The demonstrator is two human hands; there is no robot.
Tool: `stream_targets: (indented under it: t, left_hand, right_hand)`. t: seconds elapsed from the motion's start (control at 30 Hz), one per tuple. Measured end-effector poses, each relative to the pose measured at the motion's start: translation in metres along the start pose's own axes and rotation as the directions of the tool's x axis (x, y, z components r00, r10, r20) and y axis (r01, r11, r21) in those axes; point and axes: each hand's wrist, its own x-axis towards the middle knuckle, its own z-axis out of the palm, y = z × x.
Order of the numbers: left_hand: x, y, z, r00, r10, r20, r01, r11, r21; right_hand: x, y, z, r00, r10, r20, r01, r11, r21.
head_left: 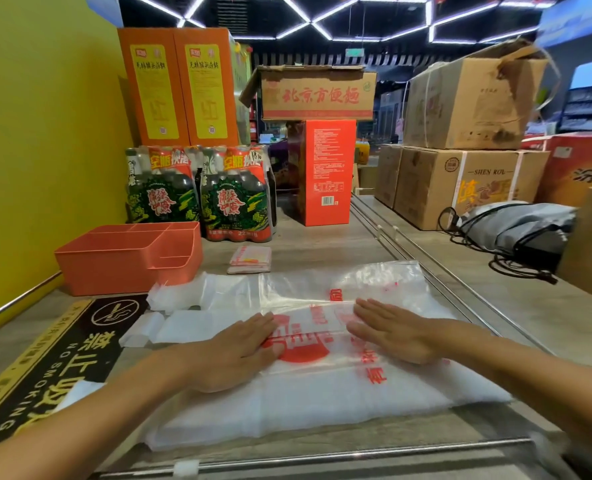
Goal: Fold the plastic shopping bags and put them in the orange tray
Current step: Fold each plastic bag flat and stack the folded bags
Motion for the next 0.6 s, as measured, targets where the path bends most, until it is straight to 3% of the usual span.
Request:
stream_targets:
  t: [0.33, 0.4, 0.47, 0.53, 0.6]
  left_hand:
    - [-0.003, 0.007, -0.003, 1.000, 0.000, 0.029, 0.000, 1.000, -0.011]
    - [-0.004, 0.008, -0.004, 1.000, 0.007, 0.016, -0.006, 1.000, -0.008]
    - [-0.006, 0.010, -0.007, 1.000, 0.020, -0.006, -0.020, 1.000, -0.021]
    - [-0.007, 0.014, -0.008, 0.999, 0.018, -0.032, -0.018, 1.000, 0.000]
    - [-0.003, 0.018, -0.008, 0.998, -0.009, -0.067, 0.015, 0.996, 0.089]
  right_hand:
    - [-0.033, 0.035, -0.013, 0.982, 0.173, 0.075, -0.165, 0.981, -0.102]
    - [-0.027, 0.036, -0.016, 0.985, 0.162, 0.063, -0.148, 0.972, -0.185]
    - [-0.021, 0.027, -0.019, 0.988, 0.150, -0.047, -0.155, 0.981, -0.119]
    - [-0.019, 0.004, -0.021, 0.986, 0.046, -0.157, -0.051, 0.998, -0.026]
    - [-0.015, -0.019, -0.018, 0.989, -0.047, -0.140, 0.050, 0.998, 0.023]
